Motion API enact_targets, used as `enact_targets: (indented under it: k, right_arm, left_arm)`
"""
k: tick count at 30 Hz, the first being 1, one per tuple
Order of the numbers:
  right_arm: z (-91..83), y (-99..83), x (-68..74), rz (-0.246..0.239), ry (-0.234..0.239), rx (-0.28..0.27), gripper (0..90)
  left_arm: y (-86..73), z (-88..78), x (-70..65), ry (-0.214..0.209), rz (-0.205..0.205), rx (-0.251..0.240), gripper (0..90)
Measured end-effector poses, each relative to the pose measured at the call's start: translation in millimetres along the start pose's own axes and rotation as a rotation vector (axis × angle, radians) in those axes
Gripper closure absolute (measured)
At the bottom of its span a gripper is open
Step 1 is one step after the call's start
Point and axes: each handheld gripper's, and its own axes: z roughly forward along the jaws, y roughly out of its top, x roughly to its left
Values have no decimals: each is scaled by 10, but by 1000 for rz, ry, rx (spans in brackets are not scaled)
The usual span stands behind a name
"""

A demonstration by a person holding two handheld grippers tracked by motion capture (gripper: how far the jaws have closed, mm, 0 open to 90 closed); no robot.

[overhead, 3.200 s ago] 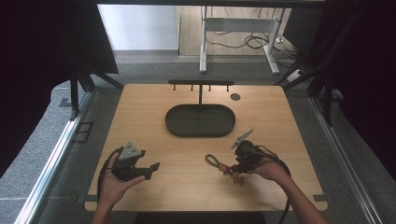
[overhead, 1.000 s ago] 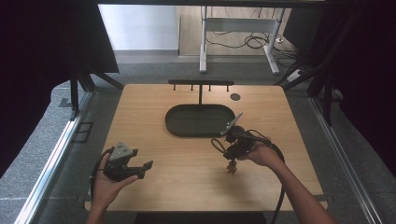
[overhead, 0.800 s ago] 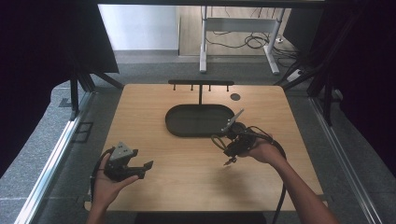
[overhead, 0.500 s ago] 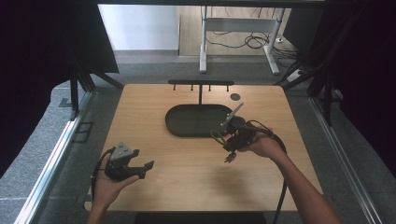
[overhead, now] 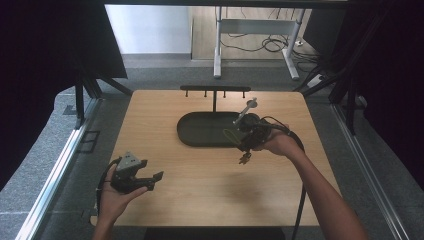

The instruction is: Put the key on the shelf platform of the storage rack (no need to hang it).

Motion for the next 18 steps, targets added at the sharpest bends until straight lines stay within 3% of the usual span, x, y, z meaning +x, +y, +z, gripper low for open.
enact_targets:
  k: [18]
  right_arm:
    - [24,242,-230,-17,-8,9,673]
  left_arm:
    - [-5,1,24,-2,-3,1,262]
